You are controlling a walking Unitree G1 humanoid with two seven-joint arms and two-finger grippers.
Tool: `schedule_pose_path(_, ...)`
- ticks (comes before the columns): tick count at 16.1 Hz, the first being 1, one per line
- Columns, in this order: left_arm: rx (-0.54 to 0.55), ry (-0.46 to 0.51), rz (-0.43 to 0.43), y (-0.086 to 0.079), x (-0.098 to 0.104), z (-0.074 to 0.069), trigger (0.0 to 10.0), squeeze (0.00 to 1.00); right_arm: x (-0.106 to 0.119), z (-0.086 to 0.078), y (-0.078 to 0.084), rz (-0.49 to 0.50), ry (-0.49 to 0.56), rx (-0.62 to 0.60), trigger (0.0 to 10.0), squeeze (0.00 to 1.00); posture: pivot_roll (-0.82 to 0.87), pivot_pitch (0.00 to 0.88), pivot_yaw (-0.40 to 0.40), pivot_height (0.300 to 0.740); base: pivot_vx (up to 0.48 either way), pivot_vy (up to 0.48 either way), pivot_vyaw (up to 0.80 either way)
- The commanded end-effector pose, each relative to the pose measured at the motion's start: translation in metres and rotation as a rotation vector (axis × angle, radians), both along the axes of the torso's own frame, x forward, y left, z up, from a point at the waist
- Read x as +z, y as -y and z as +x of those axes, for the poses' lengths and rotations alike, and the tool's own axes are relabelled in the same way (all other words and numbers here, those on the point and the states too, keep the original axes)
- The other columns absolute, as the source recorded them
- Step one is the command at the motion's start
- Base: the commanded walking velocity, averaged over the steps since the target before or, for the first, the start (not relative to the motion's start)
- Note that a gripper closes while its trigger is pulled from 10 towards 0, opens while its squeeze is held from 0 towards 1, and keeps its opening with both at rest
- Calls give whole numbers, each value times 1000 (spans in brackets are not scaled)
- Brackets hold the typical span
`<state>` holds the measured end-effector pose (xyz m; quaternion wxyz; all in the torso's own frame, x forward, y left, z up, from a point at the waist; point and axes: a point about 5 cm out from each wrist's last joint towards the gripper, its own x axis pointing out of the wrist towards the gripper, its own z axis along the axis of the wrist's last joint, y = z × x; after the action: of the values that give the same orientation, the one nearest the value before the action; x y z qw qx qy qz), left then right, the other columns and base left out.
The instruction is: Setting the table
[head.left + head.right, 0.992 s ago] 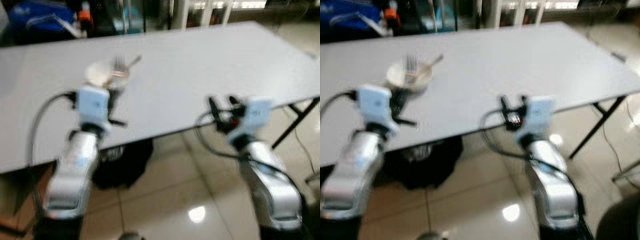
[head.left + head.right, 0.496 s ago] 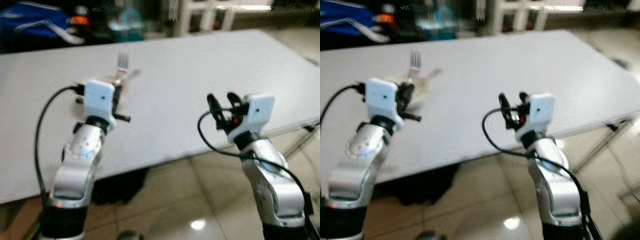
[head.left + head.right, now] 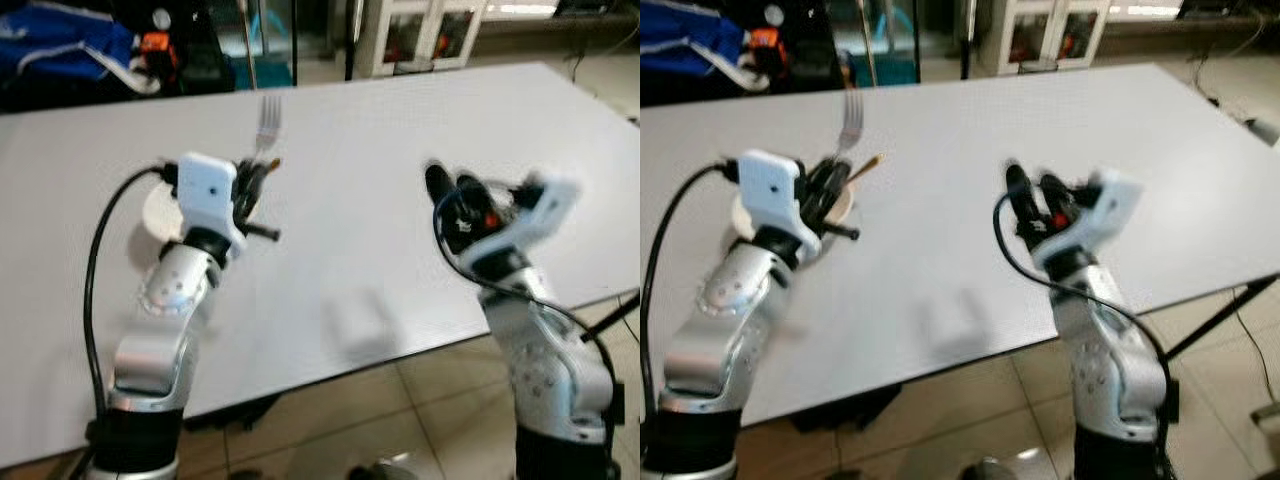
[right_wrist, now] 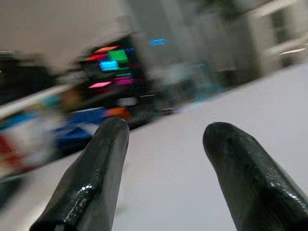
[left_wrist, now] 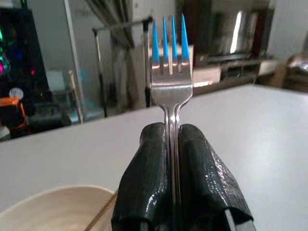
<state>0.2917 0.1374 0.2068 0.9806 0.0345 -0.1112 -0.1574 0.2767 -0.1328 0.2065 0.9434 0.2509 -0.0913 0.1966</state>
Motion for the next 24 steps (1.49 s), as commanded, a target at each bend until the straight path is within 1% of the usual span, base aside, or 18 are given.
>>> schedule_pose_path(1, -45, 55, -21, 0, 10, -5, 10000, 0, 12, -4, -11, 21, 46, 109, 10000, 0, 63, 60, -4, 740, 0, 0, 0)
schedule_pose_path(3, -115, 80, -85, 6, 15, -9, 10000, 0, 22, -2, -16, 104, 61, 176, 10000, 0, 67, 63, -9, 740, 0, 0, 0)
schedule_pose_path(4, -145, 92, -91, 8, 17, -10, 10000, 0, 27, -1, -19, 133, 70, 217, 10000, 0, 67, 63, -10, 740, 0, 0, 0)
schedule_pose_path(5, -150, 99, -73, 7, 17, -10, 10000, 0, 31, 1, -21, 135, 76, 240, 10000, 376, 68, 64, -11, 740, 0, 0, 0)
schedule_pose_path(6, -149, 106, -68, 7, 18, -10, 10000, 0, 34, 2, -24, 138, 83, 275, 10000, 1000, 68, 66, -11, 740, 0, 0, 0)
schedule_pose_path(8, -153, 119, -83, 6, 20, -10, 10000, 0, 37, 2, -27, 146, 83, 316, 10000, 1000, 69, 67, -10, 740, 0, 0, 0)
schedule_pose_path(10, -192, 134, -105, 8, 23, -10, 10000, 0, 42, 2, -36, 203, 51, 414, 10000, 1000, 70, 68, -11, 740, 0, 0, 0)
schedule_pose_path(11, -182, 128, -113, 7, 23, -9, 10000, 0, 43, 1, -37, 208, 53, 427, 10000, 0, 70, 68, -11, 740, 0, 0, 0)
schedule_pose_path(12, 30, -22, -20, -6, 3, 12, 10000, 0, 39, 0, -38, 165, 39, 413, 10000, 0, 72, 68, -16, 740, 0, 0, 0)
schedule_pose_path(13, 59, -52, 5, -8, -1, 17, 10000, 0, 37, 0, -37, 151, 29, 397, 10000, 0, 72, 68, -16, 740, 0, 0, 0)
schedule_pose_path(15, 77, -101, 30, -9, 2, 33, 10000, 0, 26, -1, -34, 22, -14, 362, 10000, 0, 69, 64, -6, 740, 0, 0, 0)
schedule_pose_path(17, 52, -125, 146, -9, 5, 42, 10000, 0, 18, -5, -28, -116, -28, 364, 10000, 0, 65, 66, 1, 740, 0, 0, 0)
schedule_pose_path(18, 75, -179, 195, -14, 5, 47, 10000, 0, 13, -9, -20, -191, -34, 364, 10000, 0, 62, 64, 6, 740, 0, 0, 0)
schedule_pose_path(19, 82, -227, 194, -15, 5, 50, 10000, 0, 11, -12, -13, -218, -36, 366, 10000, 0, 59, 64, 9, 740, 0, 0, 0)
schedule_pose_path(20, 101, -329, 153, -14, 4, 54, 10000, 0, 9, -20, 0, -268, -39, 377, 10000, 0, 59, 59, 11, 740, 0, 0, 0)
schedule_pose_path(21, 135, -378, 123, -12, 2, 56, 10000, 0, 8, -23, 5, -291, -40, 393, 10000, 0, 58, 58, 12, 740, 0, 0, 0)
schedule_pose_path(23, 151, -520, 136, -5, -8, 54, 10000, 0, 6, -31, 13, -351, -47, 444, 10000, 0, 50, 53, 21, 740, 0, 0, 0)
schedule_pose_path(24, 103, -529, 148, 1, -7, 50, 10000, 0, 6, -34, 19, -389, -49, 464, 10000, 0, 46, 52, 24, 740, 0, 0, 0)
